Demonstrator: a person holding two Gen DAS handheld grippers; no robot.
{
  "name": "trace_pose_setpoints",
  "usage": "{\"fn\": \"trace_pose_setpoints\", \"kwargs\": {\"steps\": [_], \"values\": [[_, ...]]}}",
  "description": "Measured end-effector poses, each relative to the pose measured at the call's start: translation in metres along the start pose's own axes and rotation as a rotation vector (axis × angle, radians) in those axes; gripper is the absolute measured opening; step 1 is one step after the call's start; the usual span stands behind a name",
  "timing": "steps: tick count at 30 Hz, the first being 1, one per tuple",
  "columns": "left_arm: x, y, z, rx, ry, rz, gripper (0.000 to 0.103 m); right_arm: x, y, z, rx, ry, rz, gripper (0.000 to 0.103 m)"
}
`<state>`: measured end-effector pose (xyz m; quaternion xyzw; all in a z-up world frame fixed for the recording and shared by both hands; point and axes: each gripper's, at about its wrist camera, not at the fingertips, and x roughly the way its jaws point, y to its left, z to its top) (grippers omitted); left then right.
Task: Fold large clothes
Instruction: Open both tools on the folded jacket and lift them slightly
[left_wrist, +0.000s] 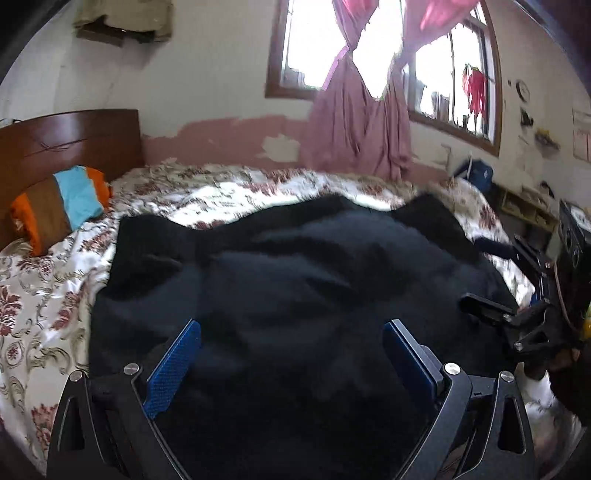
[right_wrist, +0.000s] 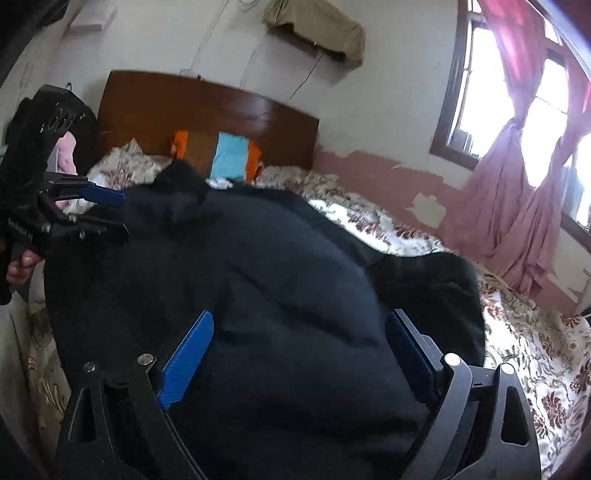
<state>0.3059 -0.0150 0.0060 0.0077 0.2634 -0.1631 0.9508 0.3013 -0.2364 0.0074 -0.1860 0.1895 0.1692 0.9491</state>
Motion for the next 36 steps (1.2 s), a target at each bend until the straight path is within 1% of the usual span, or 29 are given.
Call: {"fn": "trace_pose_setpoints", "kwargs": {"steps": [2, 4, 7, 9, 10, 12, 13, 15, 19, 21, 22, 23, 25, 27, 30, 33, 36], "values": [[0.011, -0.004, -0.002, 0.009, 0.029, 0.012, 0.099, 0.009, -0.002, 0.005, 0.013, 0.006, 0.012, 0.091], [0.018, -0.006, -0.003, 0.013, 0.037, 0.036, 0.099, 0.019, -0.006, 0.012, 0.021, 0.011, 0.011, 0.091], [0.027, -0.002, 0.002, -0.011, 0.031, 0.051, 0.101, 0.037, -0.012, 0.017, 0.055, 0.053, 0.023, 0.091], [0.034, 0.004, 0.007, -0.035, 0.038, 0.08, 0.102, 0.054, -0.021, 0.019, 0.097, 0.095, 0.066, 0.091], [0.038, 0.008, 0.009, -0.054, 0.043, 0.089, 0.102, 0.067, -0.032, 0.021, 0.147, 0.132, 0.108, 0.091], [0.046, 0.014, 0.011, -0.094, 0.056, 0.097, 0.102, 0.084, -0.049, 0.02, 0.234, 0.173, 0.156, 0.091], [0.05, 0.02, 0.013, -0.125, 0.062, 0.098, 0.102, 0.089, -0.057, 0.021, 0.268, 0.183, 0.167, 0.091], [0.054, 0.029, 0.015, -0.164, 0.059, 0.093, 0.102, 0.103, -0.081, 0.021, 0.354, 0.201, 0.178, 0.091], [0.061, 0.048, 0.02, -0.226, 0.045, 0.116, 0.103, 0.12, -0.117, 0.008, 0.497, 0.213, 0.134, 0.091], [0.066, 0.056, 0.018, -0.269, 0.046, 0.102, 0.103, 0.129, -0.124, -0.006, 0.565, 0.218, 0.17, 0.091], [0.069, 0.062, 0.015, -0.299, 0.042, 0.079, 0.103, 0.133, -0.122, -0.01, 0.571, 0.222, 0.181, 0.092], [0.072, 0.068, 0.012, -0.326, 0.033, 0.046, 0.103, 0.133, -0.115, -0.015, 0.566, 0.222, 0.177, 0.092], [0.078, 0.073, 0.006, -0.352, 0.024, 0.013, 0.103, 0.134, -0.107, -0.017, 0.546, 0.223, 0.16, 0.092], [0.079, 0.072, 0.003, -0.353, 0.016, 0.016, 0.103, 0.143, -0.097, -0.017, 0.526, 0.235, 0.15, 0.094], [0.08, 0.069, 0.002, -0.339, 0.017, 0.033, 0.103, 0.148, -0.098, -0.014, 0.524, 0.25, 0.156, 0.096], [0.081, 0.07, 0.002, -0.343, 0.021, 0.034, 0.103, 0.157, -0.102, -0.011, 0.538, 0.262, 0.171, 0.096], [0.082, 0.07, 0.003, -0.343, 0.017, 0.034, 0.103, 0.159, -0.102, -0.01, 0.53, 0.266, 0.161, 0.097]]}}
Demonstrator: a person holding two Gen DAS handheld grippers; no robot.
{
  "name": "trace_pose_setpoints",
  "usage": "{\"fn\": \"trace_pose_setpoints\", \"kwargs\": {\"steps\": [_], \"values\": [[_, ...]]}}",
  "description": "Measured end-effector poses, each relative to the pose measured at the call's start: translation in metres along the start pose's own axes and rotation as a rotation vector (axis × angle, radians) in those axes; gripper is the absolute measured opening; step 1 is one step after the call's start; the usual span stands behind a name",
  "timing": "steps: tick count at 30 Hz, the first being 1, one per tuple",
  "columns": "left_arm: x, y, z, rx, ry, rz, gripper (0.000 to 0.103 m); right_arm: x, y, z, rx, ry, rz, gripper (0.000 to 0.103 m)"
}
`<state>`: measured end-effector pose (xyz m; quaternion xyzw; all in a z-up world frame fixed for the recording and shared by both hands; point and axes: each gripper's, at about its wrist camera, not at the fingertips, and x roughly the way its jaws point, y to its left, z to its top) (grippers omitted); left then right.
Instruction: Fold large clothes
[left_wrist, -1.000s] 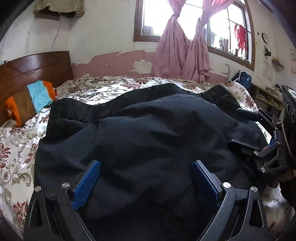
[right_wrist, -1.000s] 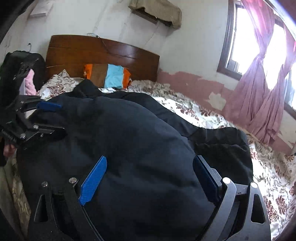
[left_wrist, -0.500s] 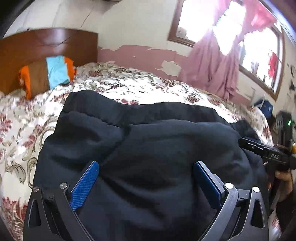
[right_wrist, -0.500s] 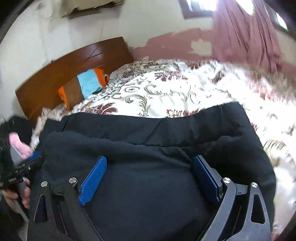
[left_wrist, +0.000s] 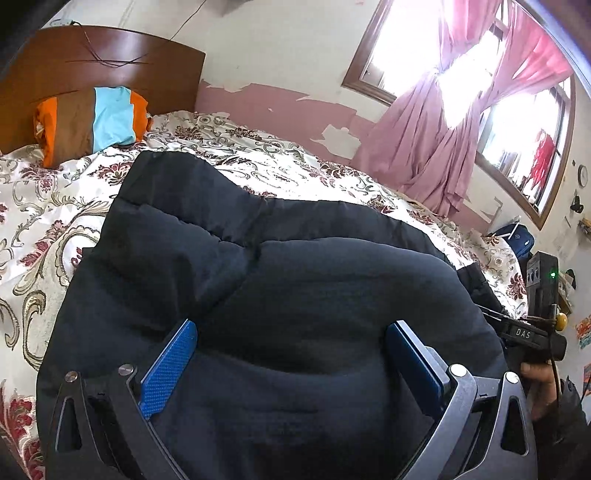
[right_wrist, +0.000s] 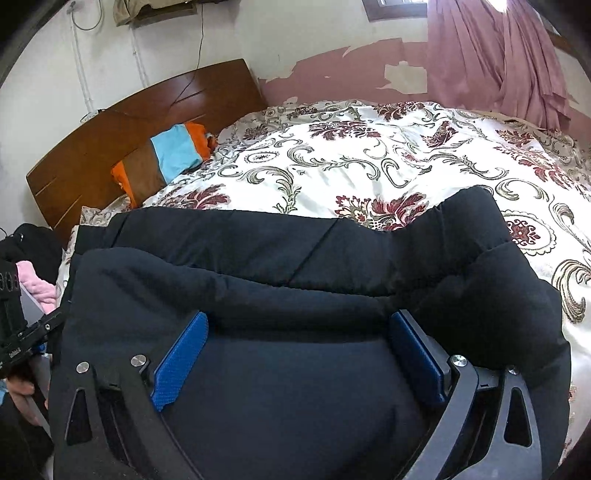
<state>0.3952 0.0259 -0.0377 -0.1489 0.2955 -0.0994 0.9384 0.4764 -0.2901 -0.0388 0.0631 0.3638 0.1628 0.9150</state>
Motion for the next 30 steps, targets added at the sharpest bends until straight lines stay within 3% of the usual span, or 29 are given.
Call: {"fn": "trace_pose_setpoints", "kwargs": {"steps": [25, 30], "values": [[0.002, -0.003, -0.003, 0.033, -0.04, 0.038, 0.103, 0.004, 0.004, -0.003, -0.017, 0.0, -0.039, 0.097], [-0.009, 0.005, -0.012, 0.015, -0.12, -0.027, 0.103, -0.003, 0.003, -0.008, -0.014, -0.043, -0.034, 0.097]]}}
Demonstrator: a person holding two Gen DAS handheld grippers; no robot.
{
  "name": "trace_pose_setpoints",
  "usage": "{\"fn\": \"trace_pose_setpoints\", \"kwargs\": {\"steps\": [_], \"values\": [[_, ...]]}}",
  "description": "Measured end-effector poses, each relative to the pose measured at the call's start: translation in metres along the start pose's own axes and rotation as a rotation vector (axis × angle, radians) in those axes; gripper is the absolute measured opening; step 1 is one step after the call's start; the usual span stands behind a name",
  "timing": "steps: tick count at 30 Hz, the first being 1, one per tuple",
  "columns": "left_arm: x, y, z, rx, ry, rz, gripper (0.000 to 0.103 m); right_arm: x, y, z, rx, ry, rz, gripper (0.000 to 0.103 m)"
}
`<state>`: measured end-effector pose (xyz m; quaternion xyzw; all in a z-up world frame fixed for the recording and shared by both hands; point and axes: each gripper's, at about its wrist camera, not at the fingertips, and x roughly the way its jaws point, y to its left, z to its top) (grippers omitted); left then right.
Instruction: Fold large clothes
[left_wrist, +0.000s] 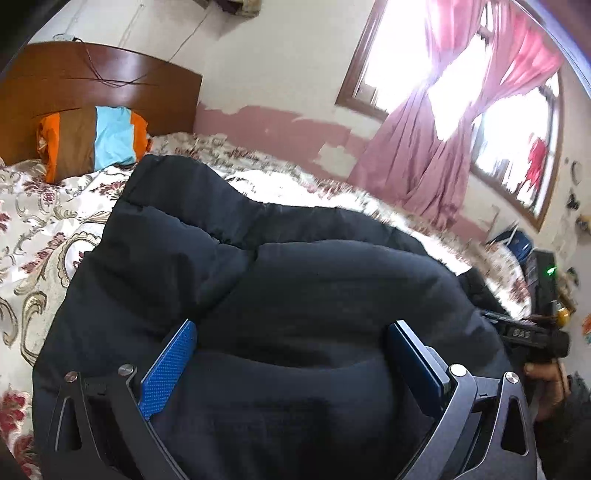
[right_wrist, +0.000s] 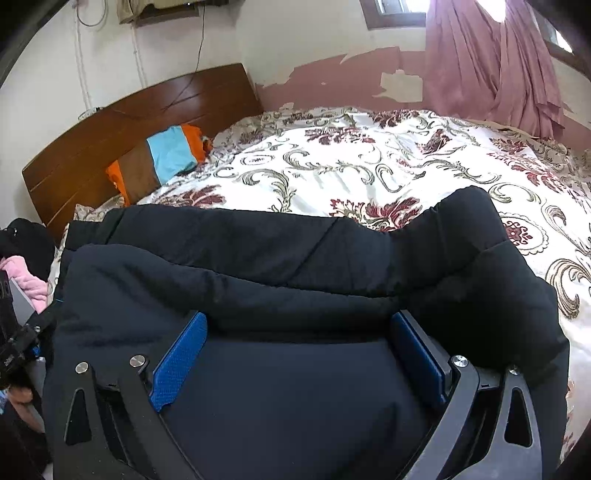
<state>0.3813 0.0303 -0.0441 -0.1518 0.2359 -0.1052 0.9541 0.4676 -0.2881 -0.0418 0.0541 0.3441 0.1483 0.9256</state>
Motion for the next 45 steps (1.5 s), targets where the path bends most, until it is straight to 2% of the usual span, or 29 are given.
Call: {"fn": "trace_pose_setpoints", "kwargs": {"steps": [2, 6, 9, 13, 15, 18, 20, 22, 27, 31, 33, 38, 42, 45], "values": [[-0.007, 0.007, -0.003, -0.031, -0.038, -0.053, 0.103, -0.003, 0.002, -0.002, -0.004, -0.016, -0.019, 0.097], [-0.013, 0.014, -0.002, -0.065, -0.062, -0.078, 0.103, -0.013, 0.006, -0.007, -0.019, -0.062, -0.053, 0.098], [-0.026, 0.016, -0.004, -0.092, -0.098, -0.02, 0.103, -0.022, 0.001, -0.01, -0.005, -0.102, -0.039, 0.098], [-0.053, 0.02, -0.006, -0.111, -0.191, 0.039, 0.103, -0.047, -0.009, -0.021, 0.036, -0.222, -0.012, 0.098], [-0.058, 0.024, -0.006, -0.123, -0.201, 0.057, 0.103, -0.068, -0.015, -0.029, 0.08, -0.303, -0.029, 0.098], [-0.065, 0.034, -0.007, -0.154, -0.189, 0.083, 0.103, -0.1, -0.026, -0.048, 0.155, -0.357, -0.069, 0.101], [-0.071, 0.039, -0.006, -0.159, -0.184, 0.115, 0.103, -0.121, -0.035, -0.064, 0.2, -0.369, -0.066, 0.101], [-0.079, 0.044, -0.005, -0.154, -0.191, 0.139, 0.103, -0.135, -0.044, -0.076, 0.197, -0.348, -0.088, 0.101], [-0.092, 0.062, -0.001, -0.147, -0.146, 0.157, 0.103, -0.15, -0.057, -0.08, 0.064, -0.217, -0.251, 0.101], [-0.087, 0.071, -0.002, -0.134, -0.057, 0.15, 0.103, -0.158, -0.071, -0.064, 0.066, -0.125, -0.181, 0.101], [-0.079, 0.074, -0.004, -0.125, 0.015, 0.137, 0.103, -0.155, -0.074, -0.053, 0.067, -0.077, -0.158, 0.101], [-0.06, 0.081, -0.016, -0.131, 0.152, 0.115, 0.103, -0.125, -0.08, -0.035, 0.105, 0.041, -0.098, 0.101], [-0.048, 0.097, -0.027, -0.218, 0.217, 0.061, 0.103, -0.094, -0.092, -0.022, 0.125, 0.093, -0.127, 0.101], [-0.046, 0.11, -0.03, -0.292, 0.219, 0.03, 0.103, -0.074, -0.105, -0.018, 0.164, 0.133, -0.102, 0.101]]}}
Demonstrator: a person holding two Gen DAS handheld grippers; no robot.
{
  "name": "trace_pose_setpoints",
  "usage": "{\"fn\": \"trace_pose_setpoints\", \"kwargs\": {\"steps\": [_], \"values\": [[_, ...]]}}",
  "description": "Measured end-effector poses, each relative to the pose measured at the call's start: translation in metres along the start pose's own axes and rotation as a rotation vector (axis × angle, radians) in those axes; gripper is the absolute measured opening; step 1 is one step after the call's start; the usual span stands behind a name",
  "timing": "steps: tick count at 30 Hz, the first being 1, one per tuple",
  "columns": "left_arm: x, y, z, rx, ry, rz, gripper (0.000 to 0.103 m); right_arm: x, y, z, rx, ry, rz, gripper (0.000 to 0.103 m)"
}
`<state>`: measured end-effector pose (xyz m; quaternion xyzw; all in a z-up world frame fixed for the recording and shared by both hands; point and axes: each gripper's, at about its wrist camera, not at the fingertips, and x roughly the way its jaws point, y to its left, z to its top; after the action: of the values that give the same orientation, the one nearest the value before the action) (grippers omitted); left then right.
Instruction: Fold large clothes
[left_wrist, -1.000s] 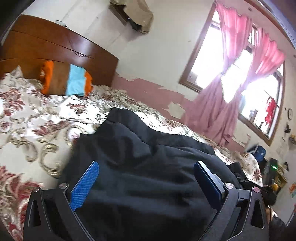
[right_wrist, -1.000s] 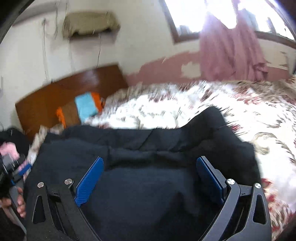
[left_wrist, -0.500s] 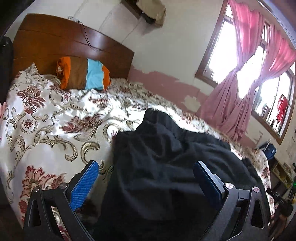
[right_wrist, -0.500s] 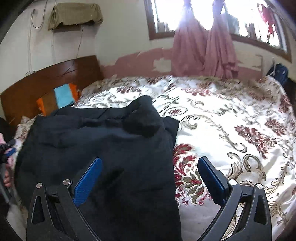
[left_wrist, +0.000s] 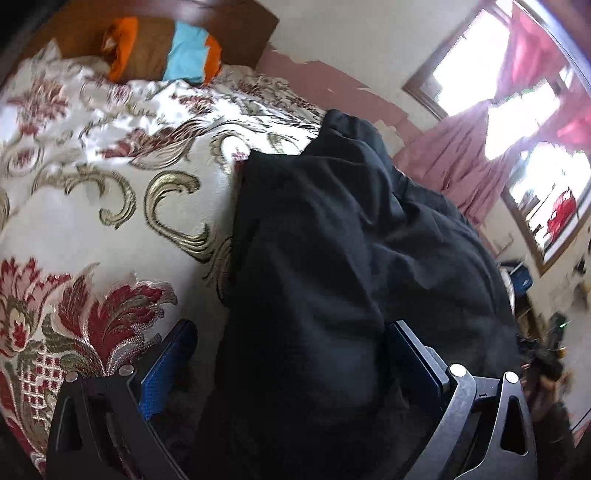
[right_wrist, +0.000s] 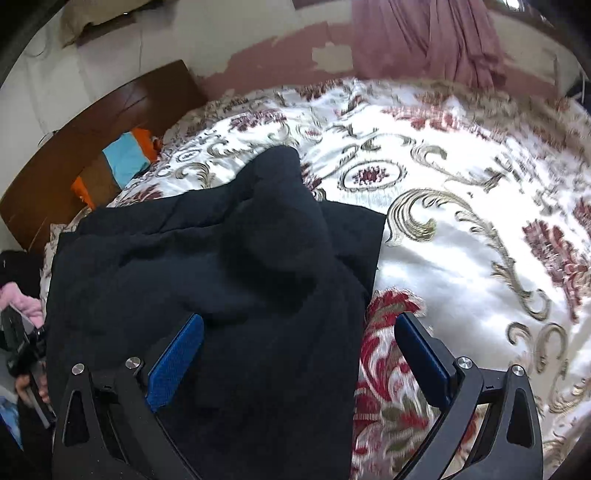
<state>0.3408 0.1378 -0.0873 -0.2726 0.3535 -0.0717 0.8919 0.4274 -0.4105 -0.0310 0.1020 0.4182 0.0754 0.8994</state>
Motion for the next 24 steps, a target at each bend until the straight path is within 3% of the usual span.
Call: {"fn": "trace_pose_setpoints", "kwargs": {"steps": [5, 11, 24], "values": [[0.003, 0.008, 0.0, -0.036, -0.002, -0.031, 0.103, 0.03, -0.006, -0.002, 0.028, 0.079, 0.082, 0.101], [0.01, 0.008, 0.001, -0.026, 0.0, -0.037, 0.103, 0.038, -0.028, -0.022, 0.161, -0.016, 0.208, 0.102], [0.015, 0.01, 0.0, -0.005, -0.011, -0.043, 0.103, 0.04, -0.032, -0.044, 0.165, -0.086, 0.241, 0.102]]}}
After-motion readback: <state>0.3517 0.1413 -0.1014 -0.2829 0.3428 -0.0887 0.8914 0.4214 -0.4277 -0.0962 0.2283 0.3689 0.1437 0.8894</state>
